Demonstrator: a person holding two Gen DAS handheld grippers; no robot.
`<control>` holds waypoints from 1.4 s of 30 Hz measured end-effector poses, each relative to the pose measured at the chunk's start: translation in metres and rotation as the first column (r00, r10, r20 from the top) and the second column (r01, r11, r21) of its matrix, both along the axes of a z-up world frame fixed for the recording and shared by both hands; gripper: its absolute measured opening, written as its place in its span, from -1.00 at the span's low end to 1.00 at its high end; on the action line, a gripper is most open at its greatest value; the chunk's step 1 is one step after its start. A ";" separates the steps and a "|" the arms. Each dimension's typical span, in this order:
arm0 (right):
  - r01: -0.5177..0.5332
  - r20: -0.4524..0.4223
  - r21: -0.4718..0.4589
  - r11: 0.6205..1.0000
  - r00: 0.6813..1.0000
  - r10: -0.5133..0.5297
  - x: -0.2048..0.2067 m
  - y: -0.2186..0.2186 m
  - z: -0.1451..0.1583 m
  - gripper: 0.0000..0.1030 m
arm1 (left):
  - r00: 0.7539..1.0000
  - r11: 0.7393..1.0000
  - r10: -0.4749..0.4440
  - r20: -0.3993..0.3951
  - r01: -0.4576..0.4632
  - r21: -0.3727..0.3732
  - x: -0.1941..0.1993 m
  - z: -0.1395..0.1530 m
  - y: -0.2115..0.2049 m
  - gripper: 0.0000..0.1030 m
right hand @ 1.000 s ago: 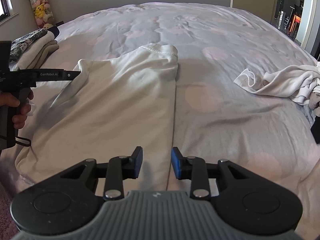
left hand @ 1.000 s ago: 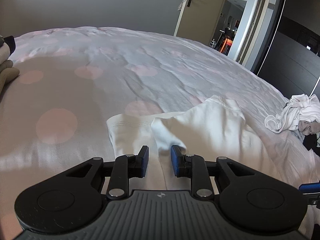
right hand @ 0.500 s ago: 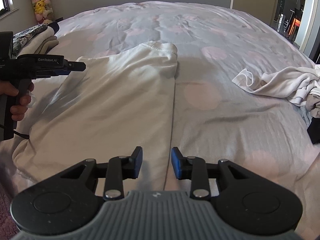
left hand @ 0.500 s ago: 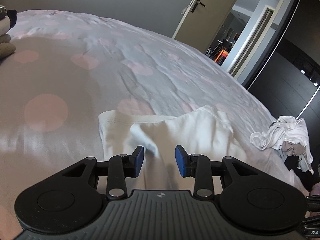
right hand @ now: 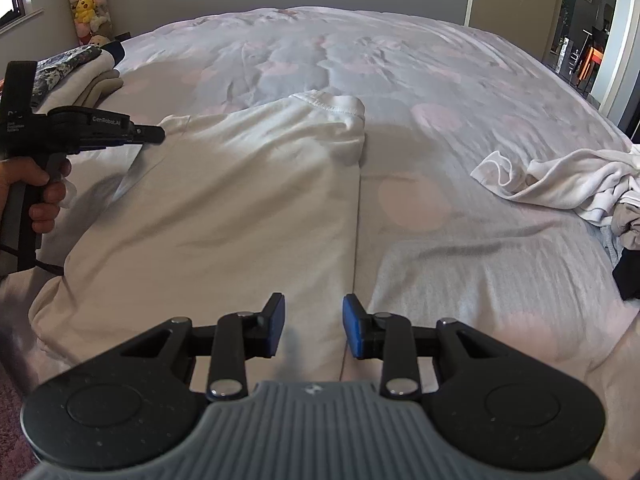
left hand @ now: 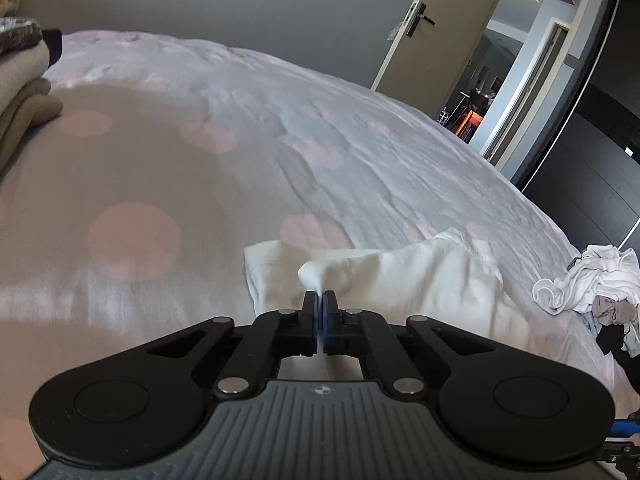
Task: Fold clothes
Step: 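Move both open grippers to the end of the folded white t-shirt strip, then grasp the strip end with the left gripper while the right gripper grasps beside it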
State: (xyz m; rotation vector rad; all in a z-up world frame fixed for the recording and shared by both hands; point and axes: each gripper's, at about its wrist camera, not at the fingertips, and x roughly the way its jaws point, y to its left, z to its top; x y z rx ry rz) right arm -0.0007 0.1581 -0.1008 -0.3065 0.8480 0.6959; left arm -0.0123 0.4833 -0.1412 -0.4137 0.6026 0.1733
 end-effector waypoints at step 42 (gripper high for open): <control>-0.077 -0.194 0.254 0.964 0.972 0.129 0.090 0.145 0.018 0.03 | 0.976 0.974 -0.211 0.045 0.207 0.087 0.006 0.000 -0.042 -0.91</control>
